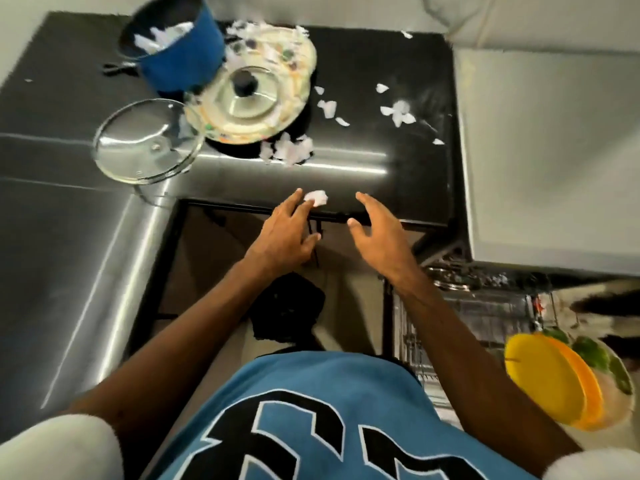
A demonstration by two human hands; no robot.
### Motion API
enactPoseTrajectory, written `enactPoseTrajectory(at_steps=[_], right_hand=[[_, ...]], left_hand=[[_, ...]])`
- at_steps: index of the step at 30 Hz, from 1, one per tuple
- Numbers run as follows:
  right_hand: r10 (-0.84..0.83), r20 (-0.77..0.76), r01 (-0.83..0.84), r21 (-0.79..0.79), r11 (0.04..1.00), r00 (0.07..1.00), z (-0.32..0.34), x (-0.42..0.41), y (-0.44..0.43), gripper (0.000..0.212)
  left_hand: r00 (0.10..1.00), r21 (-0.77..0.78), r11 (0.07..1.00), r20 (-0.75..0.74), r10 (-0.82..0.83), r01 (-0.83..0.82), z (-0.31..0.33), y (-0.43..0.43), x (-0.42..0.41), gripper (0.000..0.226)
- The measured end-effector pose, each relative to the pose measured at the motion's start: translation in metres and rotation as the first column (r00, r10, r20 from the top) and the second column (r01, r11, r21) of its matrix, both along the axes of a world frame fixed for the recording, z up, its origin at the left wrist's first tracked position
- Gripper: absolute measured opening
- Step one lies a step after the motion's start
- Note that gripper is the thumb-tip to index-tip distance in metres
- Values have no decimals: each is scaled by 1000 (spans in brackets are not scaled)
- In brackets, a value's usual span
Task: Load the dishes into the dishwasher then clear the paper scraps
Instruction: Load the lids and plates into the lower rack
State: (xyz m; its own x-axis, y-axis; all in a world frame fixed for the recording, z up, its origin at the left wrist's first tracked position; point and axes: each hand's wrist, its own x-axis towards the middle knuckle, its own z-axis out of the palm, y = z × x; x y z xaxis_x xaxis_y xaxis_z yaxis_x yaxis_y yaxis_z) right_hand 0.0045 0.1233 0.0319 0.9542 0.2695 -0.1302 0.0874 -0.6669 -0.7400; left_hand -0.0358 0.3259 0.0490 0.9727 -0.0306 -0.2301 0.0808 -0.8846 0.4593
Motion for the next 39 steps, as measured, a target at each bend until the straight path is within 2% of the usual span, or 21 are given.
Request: enactPoseTrajectory(at_steps=[10, 13, 15, 18, 21, 23, 25, 27, 29, 31, 35, 39], right_hand=[[205, -38, -207, -37, 978, 978, 23, 32, 91, 57], [246, -59, -249, -51, 967, 967, 22, 50, 104, 57], [262, -54, -265, -43, 963, 963, 23, 62, 114, 57], [269, -63, -270, -19, 963, 961, 24, 79, 129, 56], [309, -84, -312, -25, 950, 947, 27, 97, 144, 56], [341, -97, -343, -8, 939, 935, 29, 108, 153, 56], [371, -126, -370, 34, 929, 920, 31, 121, 163, 56], [402, -148, -395, 76, 916, 904, 32, 133, 170, 56], [446, -152, -438, 84, 895, 882, 33, 145, 178, 55], [483, -168, -476, 86, 875, 859, 32, 156, 183, 53], [537, -193, -526, 109, 844, 821, 25, 169, 186, 49], [575, -169, -548, 182, 817, 801, 23, 173, 186, 42]], left_hand=[[970, -80, 967, -42, 239, -242, -2, 86, -8, 73], [946, -172, 930, -53, 319, -323, -2, 96, -1, 71], [905, -262, 867, -89, 416, -424, -5, 106, 7, 69], [753, -425, 629, -257, 606, -651, -12, 125, 20, 70], [571, -588, 279, -397, 718, -759, -21, 144, 36, 86], [457, -678, -11, -507, 731, -735, -21, 155, 49, 86], [363, -712, -295, -615, 700, -637, -19, 165, 60, 77], [307, -692, -521, -704, 640, -500, -15, 175, 67, 66], [254, -672, -621, -734, 629, -404, -17, 184, 72, 54], [193, -665, -658, -740, 644, -353, -22, 191, 75, 39], [85, -658, -700, -742, 665, -277, -21, 199, 79, 24], [-47, -661, -677, -703, 709, -323, -15, 186, 73, 21]])
